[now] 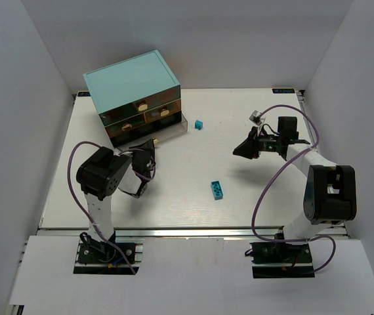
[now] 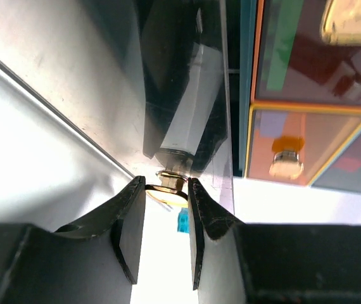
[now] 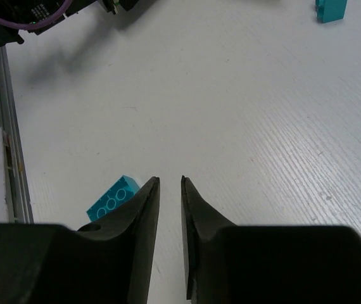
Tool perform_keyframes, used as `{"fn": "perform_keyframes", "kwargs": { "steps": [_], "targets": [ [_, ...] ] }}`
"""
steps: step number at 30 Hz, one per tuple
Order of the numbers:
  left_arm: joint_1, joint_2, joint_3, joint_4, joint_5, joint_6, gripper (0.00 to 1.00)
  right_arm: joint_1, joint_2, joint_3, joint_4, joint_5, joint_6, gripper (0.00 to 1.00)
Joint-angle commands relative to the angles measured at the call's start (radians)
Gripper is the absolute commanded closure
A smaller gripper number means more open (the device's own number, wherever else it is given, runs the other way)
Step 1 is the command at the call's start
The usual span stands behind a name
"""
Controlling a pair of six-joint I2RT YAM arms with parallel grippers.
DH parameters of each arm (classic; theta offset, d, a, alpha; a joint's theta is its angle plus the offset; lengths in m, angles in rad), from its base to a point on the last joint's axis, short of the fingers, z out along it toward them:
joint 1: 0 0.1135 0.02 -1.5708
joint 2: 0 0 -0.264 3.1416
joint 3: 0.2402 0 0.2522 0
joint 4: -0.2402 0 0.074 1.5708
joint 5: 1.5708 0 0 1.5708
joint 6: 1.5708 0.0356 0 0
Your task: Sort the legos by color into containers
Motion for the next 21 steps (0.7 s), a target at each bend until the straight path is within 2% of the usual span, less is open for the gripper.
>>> {"fn": "perform_keyframes", "kwargs": {
  "steps": [1,2,3,7,8,11,14,18,21],
  "targets": [
    [-0.058,-0.08,-0.03,0.013,0.051,-0.004,0.72,0.001,-0.002,-0.005,-0.012,-0.025,-0.031,0.71],
    [-0.058,-0.09,-0.036,0.007,0.046,-0.01,0.71,0.003,-0.002,-0.005,-0.016,-0.024,-0.032,0.69],
    [-0.067,-0.097,-0.048,-0.006,0.042,-0.019,0.65,0.004,-0.002,-0.004,-0.028,-0.024,-0.043,0.63],
    [-0.067,-0.104,-0.07,0.0,0.046,-0.036,0.55,0.009,-0.005,0.009,-0.084,-0.025,-0.093,0.58],
    [-0.067,-0.112,-0.073,-0.006,0.051,-0.041,0.5,0.007,-0.003,0.01,-0.094,-0.024,-0.104,0.57],
    [-0.067,-0.15,-0.073,-0.065,0.072,-0.045,0.21,0.015,0.006,0.036,-0.186,-0.027,-0.193,0.52],
    [-0.067,-0.207,-0.085,-0.133,0.1,-0.045,0.09,0.039,0.029,0.081,-0.353,-0.036,-0.351,0.42],
    [-0.067,-0.3,-0.119,-0.222,0.134,-0.044,0.05,0.078,0.06,0.131,-0.58,-0.035,-0.589,0.27],
    [-0.067,-0.406,-0.134,-0.366,0.158,-0.039,0.04,0.116,0.072,0.141,-0.7,-0.016,-0.739,0.18]
  ]
}}
